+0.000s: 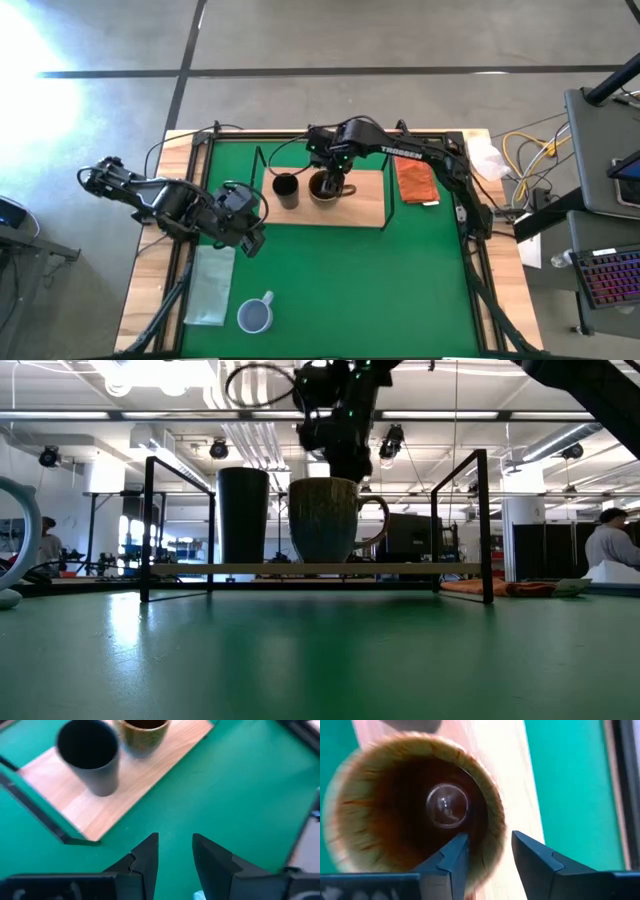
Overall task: Stack small to large cups/mugs on shelf
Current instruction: Put the brown mug on the shelf, then put the light blue mug on the shelf
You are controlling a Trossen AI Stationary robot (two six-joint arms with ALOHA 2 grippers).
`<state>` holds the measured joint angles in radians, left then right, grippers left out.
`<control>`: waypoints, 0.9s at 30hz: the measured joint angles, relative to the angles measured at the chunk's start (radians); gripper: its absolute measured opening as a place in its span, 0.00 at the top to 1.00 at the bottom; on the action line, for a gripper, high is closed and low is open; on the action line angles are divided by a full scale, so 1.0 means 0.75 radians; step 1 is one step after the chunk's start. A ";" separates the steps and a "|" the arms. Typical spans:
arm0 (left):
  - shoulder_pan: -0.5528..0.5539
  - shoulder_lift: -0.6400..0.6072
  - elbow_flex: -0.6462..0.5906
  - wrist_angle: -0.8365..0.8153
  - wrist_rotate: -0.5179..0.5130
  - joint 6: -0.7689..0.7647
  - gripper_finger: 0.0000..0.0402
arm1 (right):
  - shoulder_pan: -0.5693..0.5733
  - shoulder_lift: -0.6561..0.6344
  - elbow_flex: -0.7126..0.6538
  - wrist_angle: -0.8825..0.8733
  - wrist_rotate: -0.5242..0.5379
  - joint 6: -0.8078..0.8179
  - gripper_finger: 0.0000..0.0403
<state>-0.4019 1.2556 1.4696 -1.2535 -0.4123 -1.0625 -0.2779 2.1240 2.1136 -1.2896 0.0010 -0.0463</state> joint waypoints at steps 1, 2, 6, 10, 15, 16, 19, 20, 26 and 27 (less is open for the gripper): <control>0.000 0.000 -0.004 -0.015 -0.010 -0.001 0.74 | 0.000 -0.017 0.010 -0.002 0.000 0.000 0.64; 0.000 0.000 -0.005 -0.026 -0.014 -0.003 0.74 | 0.000 -0.039 0.022 -0.004 0.000 0.001 0.63; -0.005 0.000 -0.006 -0.029 -0.008 -0.005 0.74 | 0.001 -0.140 0.054 -0.021 0.031 0.015 0.60; -0.090 0.000 -0.036 -0.027 0.106 -0.035 0.74 | 0.001 -0.303 0.051 -0.018 0.036 0.085 0.58; -0.267 0.002 -0.192 -0.029 0.150 -0.217 0.74 | 0.009 -0.502 0.025 -0.025 0.133 0.164 0.57; -0.301 0.002 -0.224 -0.026 0.164 -0.271 0.74 | 0.010 -0.540 0.021 -0.026 0.149 0.180 0.57; -0.431 0.002 -0.302 0.075 0.169 -0.370 0.74 | 0.011 -0.650 0.017 -0.032 0.184 0.218 0.58; -0.474 0.002 -0.328 0.136 0.170 -0.399 0.74 | 0.011 -0.685 0.017 -0.032 0.193 0.230 0.57; -0.652 0.037 -0.473 0.486 0.177 -0.608 0.74 | 0.015 -0.789 0.009 -0.067 0.303 0.286 0.57; -0.665 0.049 -0.488 0.517 0.176 -0.640 0.74 | 0.015 -0.797 0.004 -0.074 0.319 0.287 0.57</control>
<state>-0.9007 1.2924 1.1038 -0.8659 -0.2805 -1.5428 -0.2668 1.5261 2.1168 -1.3452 0.2405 0.1688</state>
